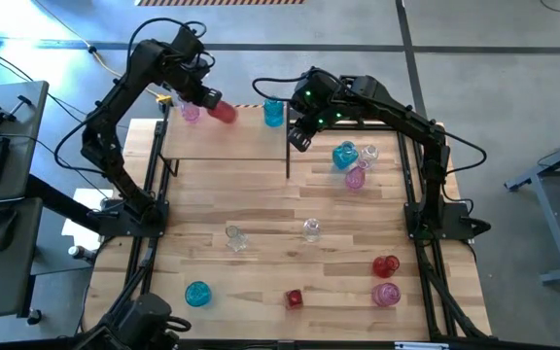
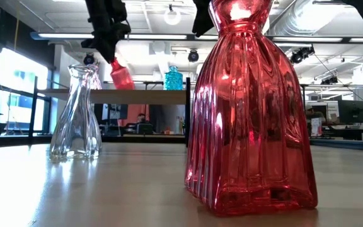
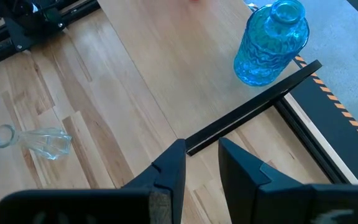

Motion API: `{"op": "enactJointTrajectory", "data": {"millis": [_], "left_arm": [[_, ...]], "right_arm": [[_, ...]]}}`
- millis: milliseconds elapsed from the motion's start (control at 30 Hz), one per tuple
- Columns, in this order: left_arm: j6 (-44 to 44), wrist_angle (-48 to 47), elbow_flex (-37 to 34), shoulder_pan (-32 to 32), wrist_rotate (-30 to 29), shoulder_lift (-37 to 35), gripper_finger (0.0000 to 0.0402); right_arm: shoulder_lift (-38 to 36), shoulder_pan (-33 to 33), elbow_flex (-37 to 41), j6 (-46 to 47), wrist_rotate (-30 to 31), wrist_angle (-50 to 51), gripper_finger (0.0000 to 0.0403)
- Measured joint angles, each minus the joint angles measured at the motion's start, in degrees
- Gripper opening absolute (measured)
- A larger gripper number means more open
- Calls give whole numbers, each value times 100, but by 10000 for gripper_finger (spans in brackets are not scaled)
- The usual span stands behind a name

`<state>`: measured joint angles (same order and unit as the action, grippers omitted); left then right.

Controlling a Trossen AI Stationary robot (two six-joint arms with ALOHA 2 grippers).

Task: Sort vases onto shelf
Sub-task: Put the top left red vase on the shelf

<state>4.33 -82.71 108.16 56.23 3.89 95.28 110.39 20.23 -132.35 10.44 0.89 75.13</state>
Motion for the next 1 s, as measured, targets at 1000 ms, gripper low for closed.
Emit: {"op": "enactJointTrajectory", "data": {"millis": [1000], "left_arm": [[-120,16,0,-2,-6,-5,9]], "right_arm": [[0,0,0,0,2,0,76]]}}
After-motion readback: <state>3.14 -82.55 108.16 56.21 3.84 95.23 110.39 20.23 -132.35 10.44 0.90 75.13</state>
